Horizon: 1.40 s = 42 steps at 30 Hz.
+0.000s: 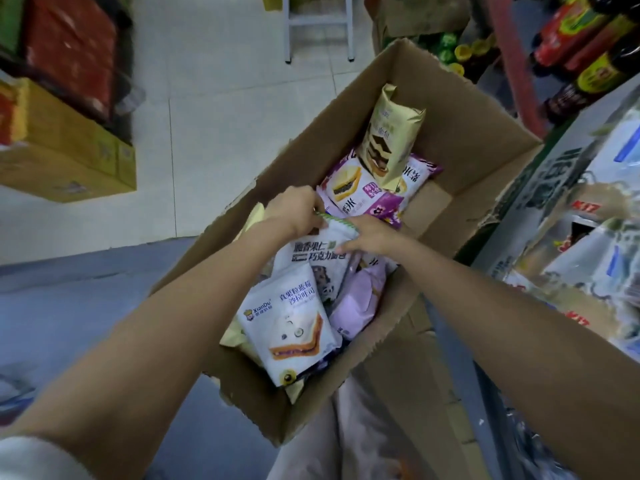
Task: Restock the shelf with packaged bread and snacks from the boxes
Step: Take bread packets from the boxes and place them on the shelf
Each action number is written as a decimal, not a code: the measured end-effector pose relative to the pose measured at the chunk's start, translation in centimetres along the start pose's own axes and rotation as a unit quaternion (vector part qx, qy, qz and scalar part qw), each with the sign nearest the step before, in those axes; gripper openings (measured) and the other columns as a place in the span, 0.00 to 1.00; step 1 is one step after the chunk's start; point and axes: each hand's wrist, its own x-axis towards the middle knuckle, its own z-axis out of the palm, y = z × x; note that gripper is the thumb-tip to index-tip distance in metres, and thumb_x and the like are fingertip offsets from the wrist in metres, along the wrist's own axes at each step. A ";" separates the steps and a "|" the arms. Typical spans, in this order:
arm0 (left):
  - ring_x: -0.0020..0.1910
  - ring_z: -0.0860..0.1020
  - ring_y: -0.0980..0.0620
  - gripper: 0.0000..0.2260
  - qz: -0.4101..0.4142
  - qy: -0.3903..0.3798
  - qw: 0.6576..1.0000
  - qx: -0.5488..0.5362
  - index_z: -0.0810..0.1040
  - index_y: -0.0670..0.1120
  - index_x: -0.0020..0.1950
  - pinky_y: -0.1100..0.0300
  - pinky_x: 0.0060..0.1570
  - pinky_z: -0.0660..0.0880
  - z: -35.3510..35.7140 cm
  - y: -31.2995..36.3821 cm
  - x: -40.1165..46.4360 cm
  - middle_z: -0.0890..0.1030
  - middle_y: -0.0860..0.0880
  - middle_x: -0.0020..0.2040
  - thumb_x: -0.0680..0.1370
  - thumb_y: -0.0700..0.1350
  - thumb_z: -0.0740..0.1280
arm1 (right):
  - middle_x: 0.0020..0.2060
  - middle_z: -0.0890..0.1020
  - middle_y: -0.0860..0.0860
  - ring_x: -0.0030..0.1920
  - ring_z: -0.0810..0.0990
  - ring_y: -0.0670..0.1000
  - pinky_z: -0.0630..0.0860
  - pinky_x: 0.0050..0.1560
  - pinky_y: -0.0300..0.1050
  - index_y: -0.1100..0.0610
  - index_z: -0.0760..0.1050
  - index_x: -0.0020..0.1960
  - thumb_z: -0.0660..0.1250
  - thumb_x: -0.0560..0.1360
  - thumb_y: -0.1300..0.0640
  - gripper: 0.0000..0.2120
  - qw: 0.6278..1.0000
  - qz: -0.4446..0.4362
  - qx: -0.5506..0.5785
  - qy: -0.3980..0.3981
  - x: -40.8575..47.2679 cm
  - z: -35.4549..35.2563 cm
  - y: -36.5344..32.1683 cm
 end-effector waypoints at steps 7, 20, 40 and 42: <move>0.59 0.77 0.43 0.29 0.002 0.018 0.987 0.162 0.68 0.43 0.65 0.55 0.45 0.67 -0.9 1.9 -0.9 0.77 0.44 0.60 0.74 0.62 0.66 | 0.67 0.73 0.56 0.69 0.70 0.55 0.67 0.65 0.44 0.63 0.69 0.68 0.78 0.65 0.56 0.36 0.989 0.050 -0.075 0.114 -1.7 -2.9 -0.9; 0.58 0.77 0.38 0.13 -0.090 0.009 0.990 0.106 0.75 0.35 0.59 0.51 0.51 0.74 -3.7 0.8 -4.7 0.76 0.37 0.58 0.76 0.38 0.66 | 0.52 0.80 0.59 0.56 0.78 0.60 0.69 0.43 0.46 0.60 0.77 0.54 0.78 0.65 0.53 0.21 0.944 0.077 -0.118 0.298 -5.5 -4.2 -4.0; 0.35 0.75 0.51 0.07 0.238 0.101 0.869 -0.422 0.76 0.43 0.52 0.64 0.32 0.71 -13.6 13.5 -21.1 0.79 0.46 0.40 0.76 0.44 0.69 | 0.37 0.74 0.54 0.39 0.74 0.55 0.74 0.33 0.48 0.62 0.73 0.55 0.73 0.72 0.56 0.17 0.810 -0.163 0.258 0.501 -33.8 -4.8 -8.8; 0.28 0.74 0.53 0.09 0.255 0.072 0.858 -0.441 0.76 0.40 0.47 0.69 0.25 0.69 -14.2 16.3 -23.0 0.77 0.49 0.31 0.77 0.46 0.68 | 0.37 0.74 0.56 0.40 0.74 0.55 0.73 0.38 0.50 0.59 0.74 0.44 0.72 0.71 0.49 0.14 0.785 -0.172 0.257 0.537 -37.4 -4.9 -8.3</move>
